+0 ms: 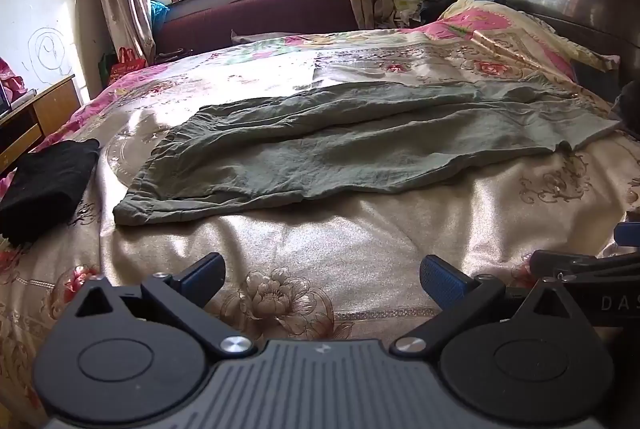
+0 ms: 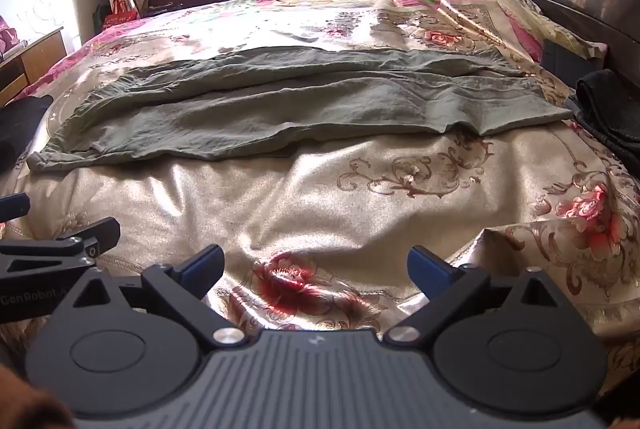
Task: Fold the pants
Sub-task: 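Move both tools toward the waistband of the olive-green pants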
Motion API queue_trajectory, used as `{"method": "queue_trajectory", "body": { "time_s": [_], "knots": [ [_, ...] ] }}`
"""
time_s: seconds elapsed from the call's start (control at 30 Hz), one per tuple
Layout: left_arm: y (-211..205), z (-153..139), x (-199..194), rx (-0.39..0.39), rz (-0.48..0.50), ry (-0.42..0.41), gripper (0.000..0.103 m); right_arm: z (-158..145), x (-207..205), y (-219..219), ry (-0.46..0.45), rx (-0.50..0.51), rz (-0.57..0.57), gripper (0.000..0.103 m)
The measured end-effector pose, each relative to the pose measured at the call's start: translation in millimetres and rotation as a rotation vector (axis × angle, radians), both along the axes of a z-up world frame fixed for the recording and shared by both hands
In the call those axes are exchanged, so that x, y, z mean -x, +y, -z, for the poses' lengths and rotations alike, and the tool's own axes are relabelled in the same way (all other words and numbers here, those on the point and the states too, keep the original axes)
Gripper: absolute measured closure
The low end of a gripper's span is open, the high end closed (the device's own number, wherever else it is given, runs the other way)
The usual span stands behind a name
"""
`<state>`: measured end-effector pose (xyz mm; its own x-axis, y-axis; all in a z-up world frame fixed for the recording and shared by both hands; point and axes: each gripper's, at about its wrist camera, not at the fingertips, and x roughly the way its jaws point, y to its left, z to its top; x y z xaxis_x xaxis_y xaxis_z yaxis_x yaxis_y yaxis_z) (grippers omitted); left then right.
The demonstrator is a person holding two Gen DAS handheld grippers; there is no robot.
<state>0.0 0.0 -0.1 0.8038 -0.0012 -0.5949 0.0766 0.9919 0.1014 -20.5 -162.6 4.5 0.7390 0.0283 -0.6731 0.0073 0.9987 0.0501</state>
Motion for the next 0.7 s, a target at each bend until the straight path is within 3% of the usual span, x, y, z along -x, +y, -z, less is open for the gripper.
{"method": "queue_trajectory", "body": {
  "time_s": [0.7],
  "knots": [
    [-3.1, -1.3, -0.5, 0.004, 0.021, -0.019, 0.000, 2.7, 0.4, 0.4, 0.018, 0.041, 0.028, 0.006]
  ]
}}
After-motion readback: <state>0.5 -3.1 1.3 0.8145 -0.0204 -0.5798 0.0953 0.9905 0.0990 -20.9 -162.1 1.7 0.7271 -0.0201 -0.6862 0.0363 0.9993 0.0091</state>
